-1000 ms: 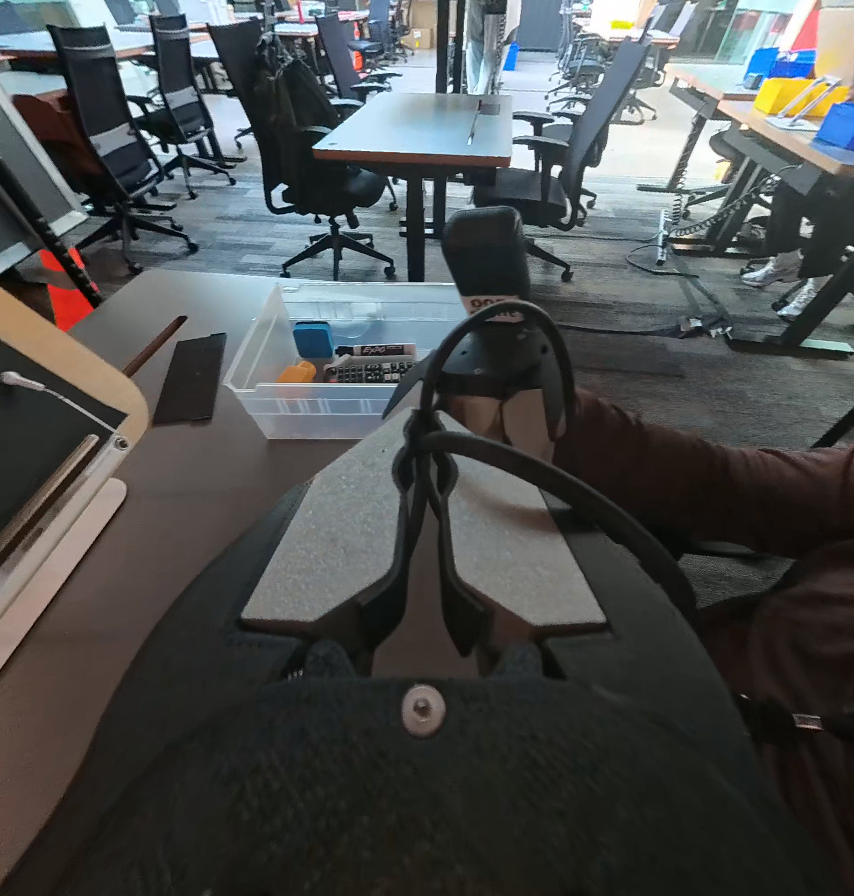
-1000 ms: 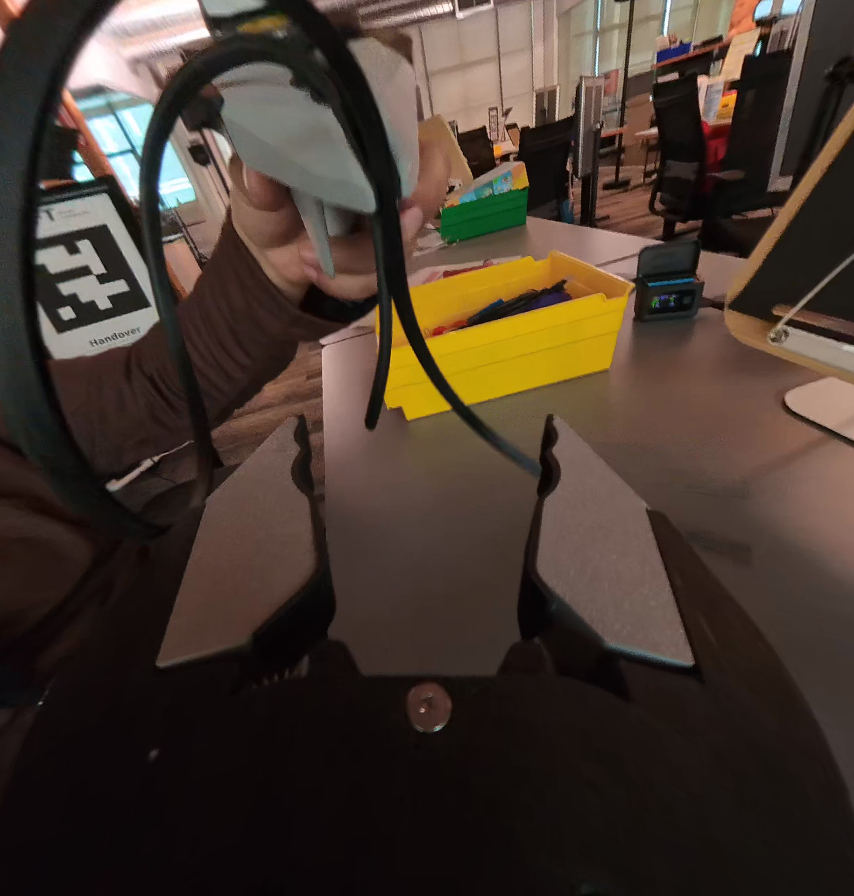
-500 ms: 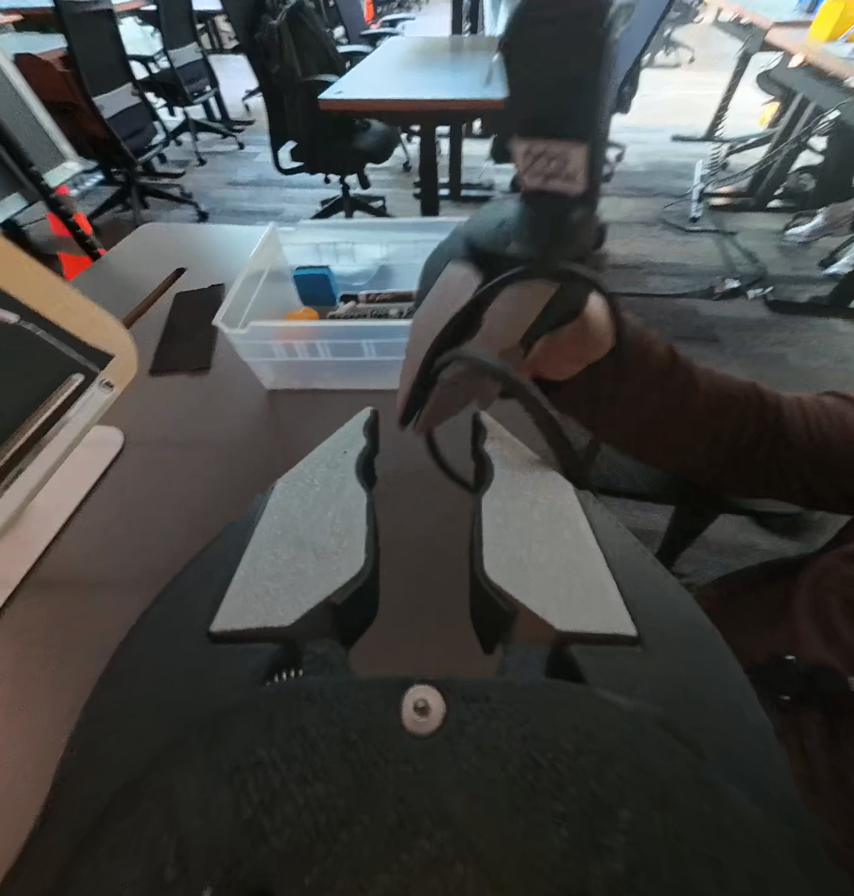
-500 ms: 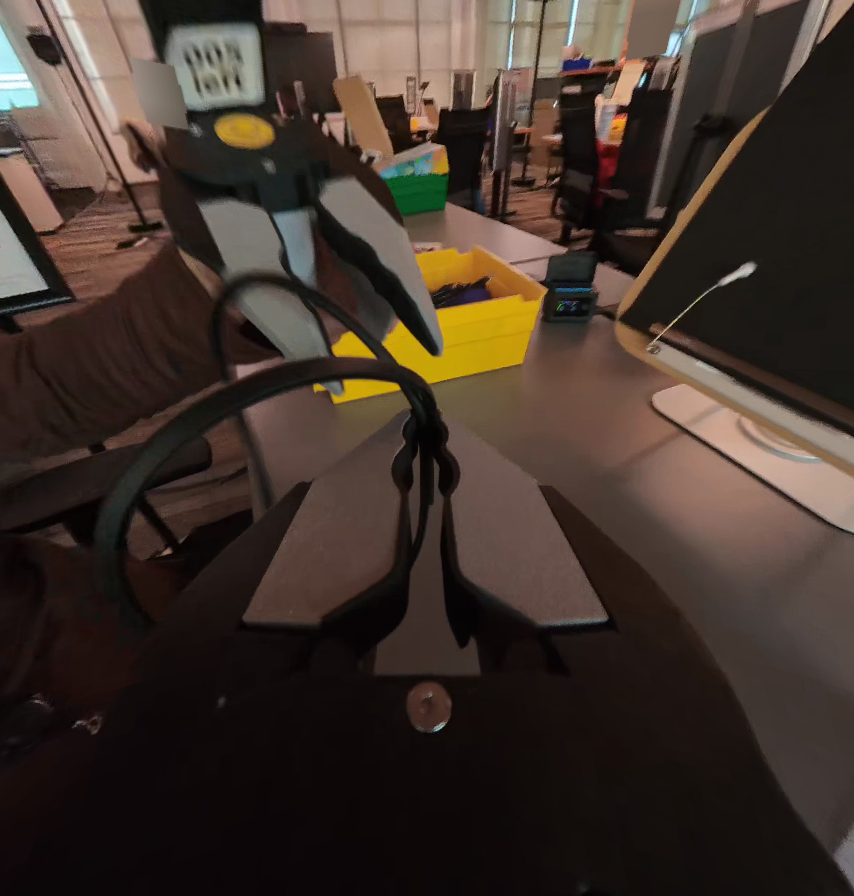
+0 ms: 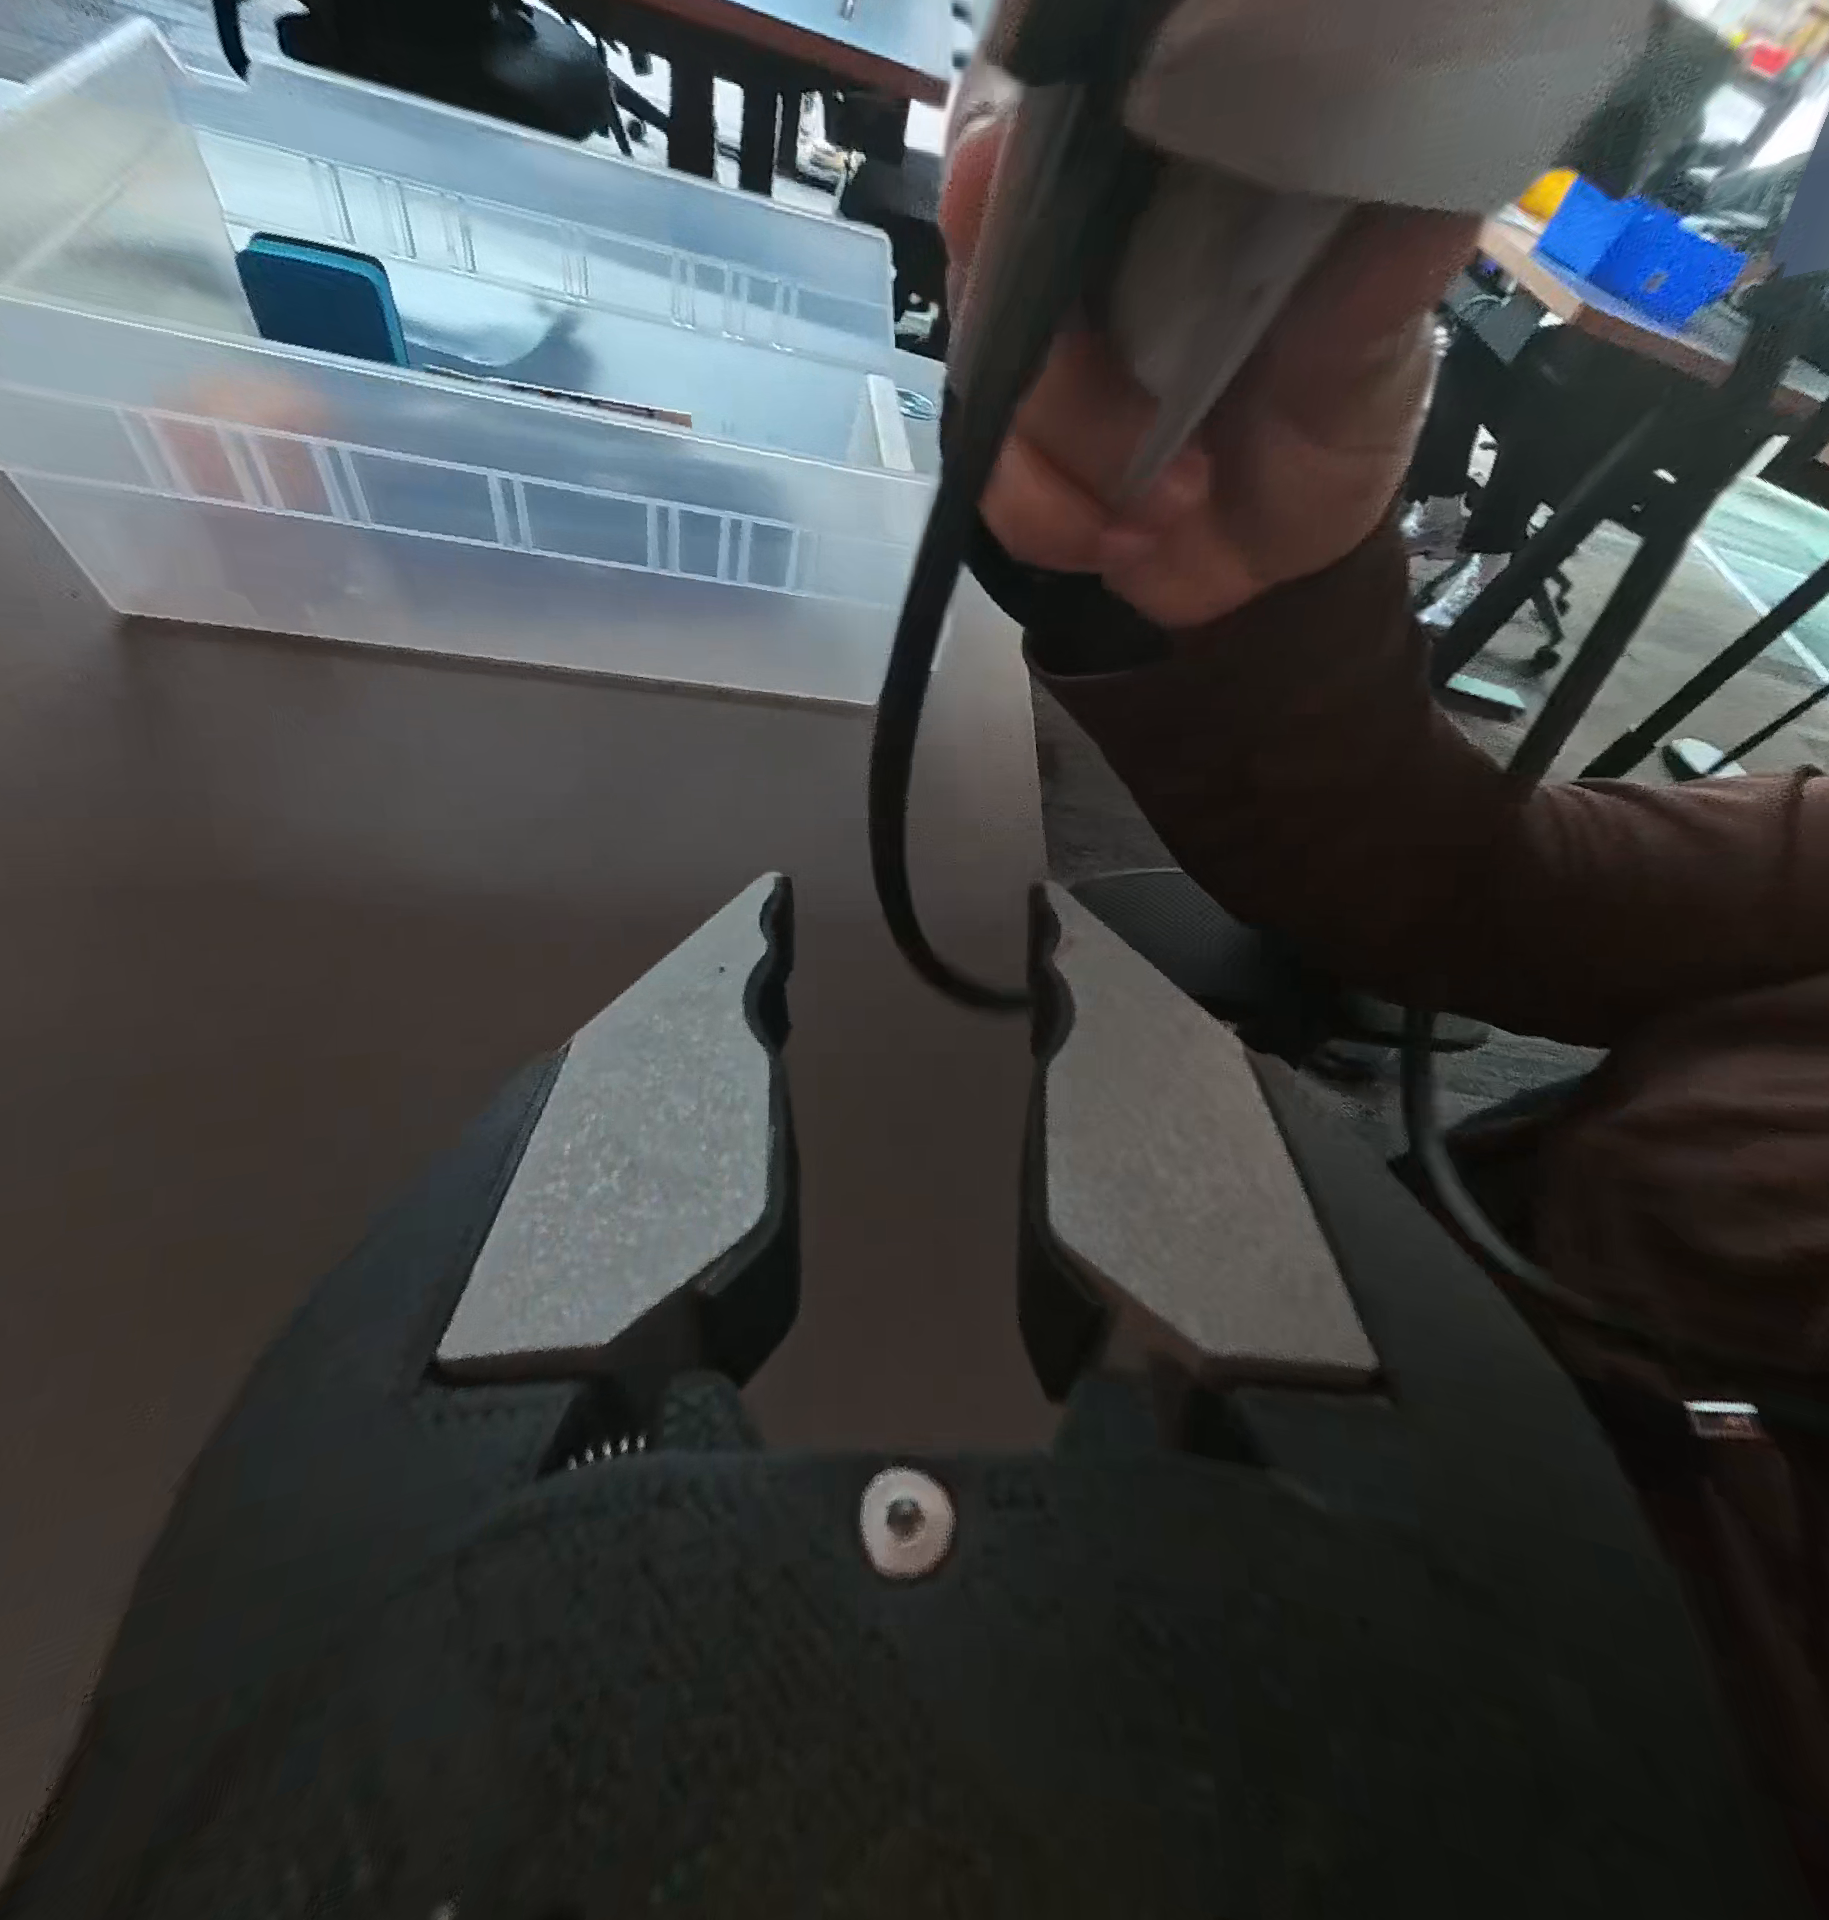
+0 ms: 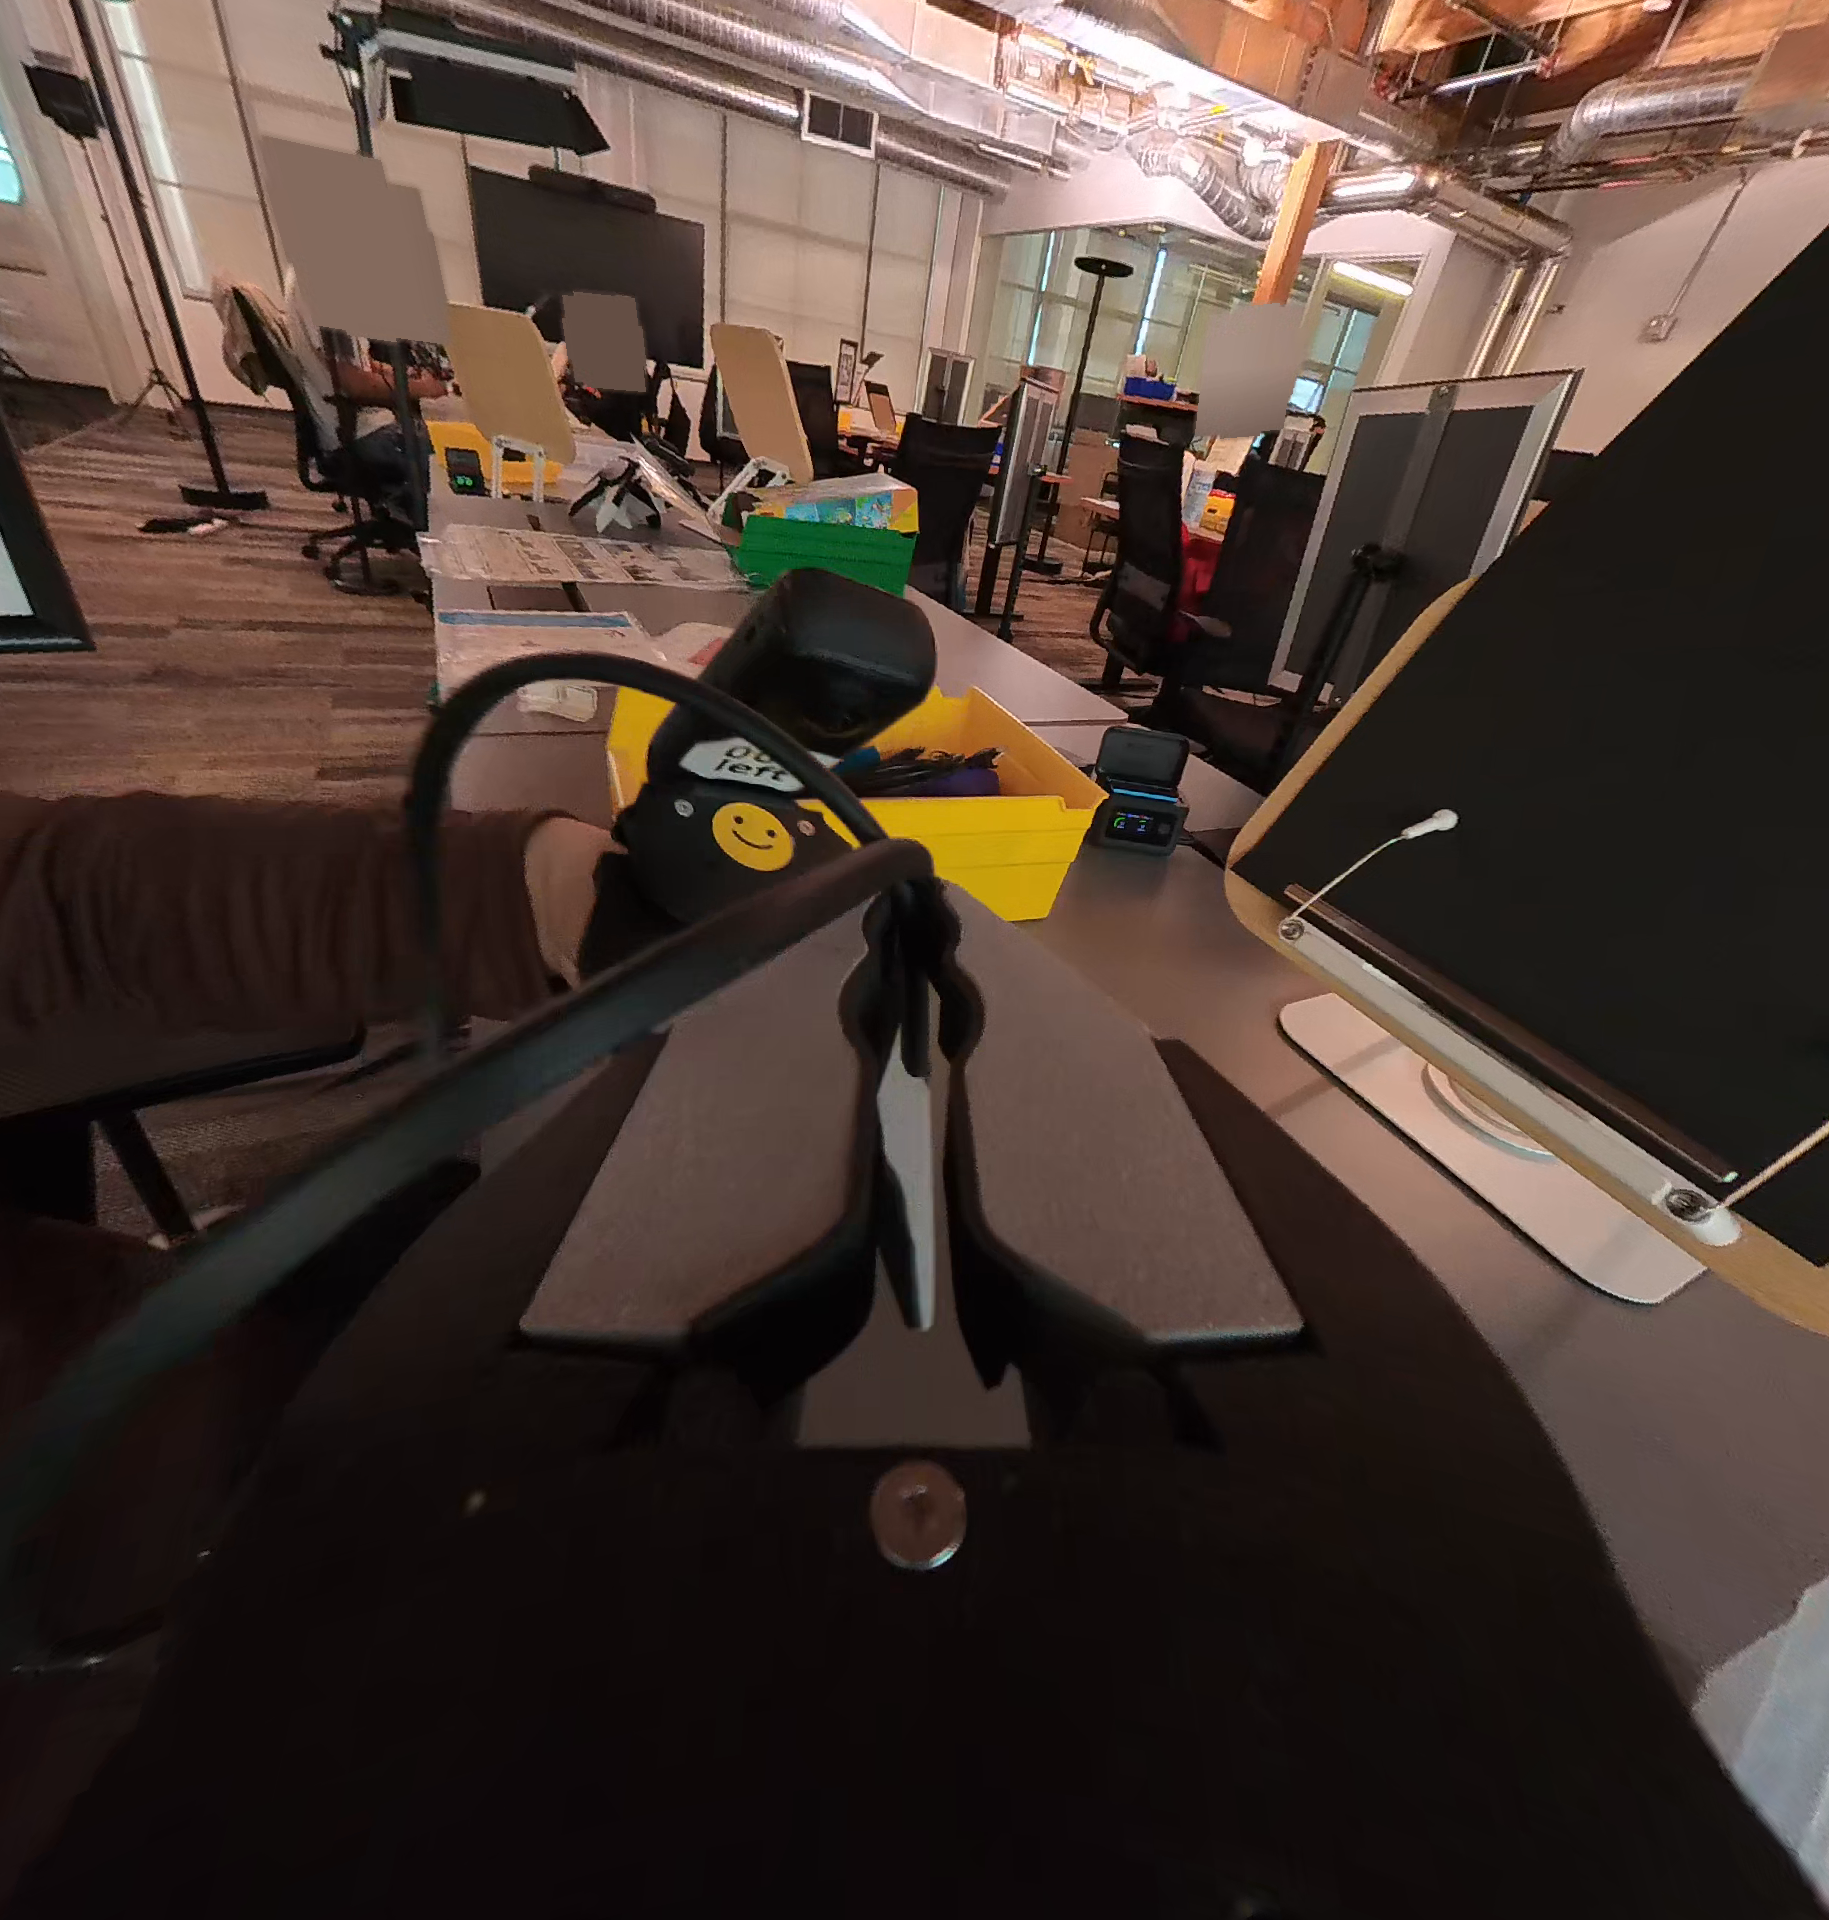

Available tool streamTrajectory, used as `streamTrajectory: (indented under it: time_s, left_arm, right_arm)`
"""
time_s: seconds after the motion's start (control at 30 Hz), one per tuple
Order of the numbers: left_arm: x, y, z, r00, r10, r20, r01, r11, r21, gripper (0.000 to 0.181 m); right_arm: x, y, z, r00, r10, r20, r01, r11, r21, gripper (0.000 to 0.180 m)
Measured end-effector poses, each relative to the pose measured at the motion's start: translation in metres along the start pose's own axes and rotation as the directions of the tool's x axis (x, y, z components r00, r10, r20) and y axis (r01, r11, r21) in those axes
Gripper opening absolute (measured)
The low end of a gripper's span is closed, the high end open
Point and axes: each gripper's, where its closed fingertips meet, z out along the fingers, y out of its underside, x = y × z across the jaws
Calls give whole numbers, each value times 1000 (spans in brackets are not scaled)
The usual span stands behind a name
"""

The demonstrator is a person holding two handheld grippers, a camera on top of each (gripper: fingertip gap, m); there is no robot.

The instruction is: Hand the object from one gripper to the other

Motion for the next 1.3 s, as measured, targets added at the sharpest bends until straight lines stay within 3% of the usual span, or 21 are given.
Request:
streamTrajectory:
  time_s: [0.07,0.13,0.27,0.43,0.53,0.67,0.77,0.93,1.17,1.3]
  left_arm:
    - [-6,-1,3,1000,-14,18,14,1000,11,33]
    - [-15,-4,2,998,-32,55,30,999,21,0]
    - [-32,-16,-15,989,-48,143,42,998,43,0]
    - [-44,-58,-49,968,-19,250,-19,989,149,0]
    - [-45,-67,-55,963,13,269,-52,989,137,0]
    - [-47,-68,-52,956,43,290,-74,993,95,0]
    - [-47,-71,-51,958,45,282,-73,993,89,0]
    - [-43,-73,-45,966,39,254,-64,994,90,0]
    - [-43,-76,-49,967,30,253,-61,992,114,0]
    - [-32,-76,-46,977,44,207,-67,992,106,0]
  right_arm:
    - [-3,-1,0,1000,13,27,-13,1000,9,0]
    - [-1,1,-2,1000,4,19,-4,1000,-8,1]
    - [16,20,-9,998,-28,-56,21,993,-118,3]
    - [12,52,-10,997,67,45,-53,966,-251,3]
    - [24,59,0,991,137,1,-133,966,-222,26]
    - [26,65,14,970,238,42,-227,957,-178,21]
    - [24,69,19,956,283,75,-267,949,-168,45]
    - [16,55,24,949,285,132,-275,957,-92,54]
    - [16,70,19,950,291,117,-267,946,-184,60]
    - [3,83,28,909,384,162,-340,908,-247,87]
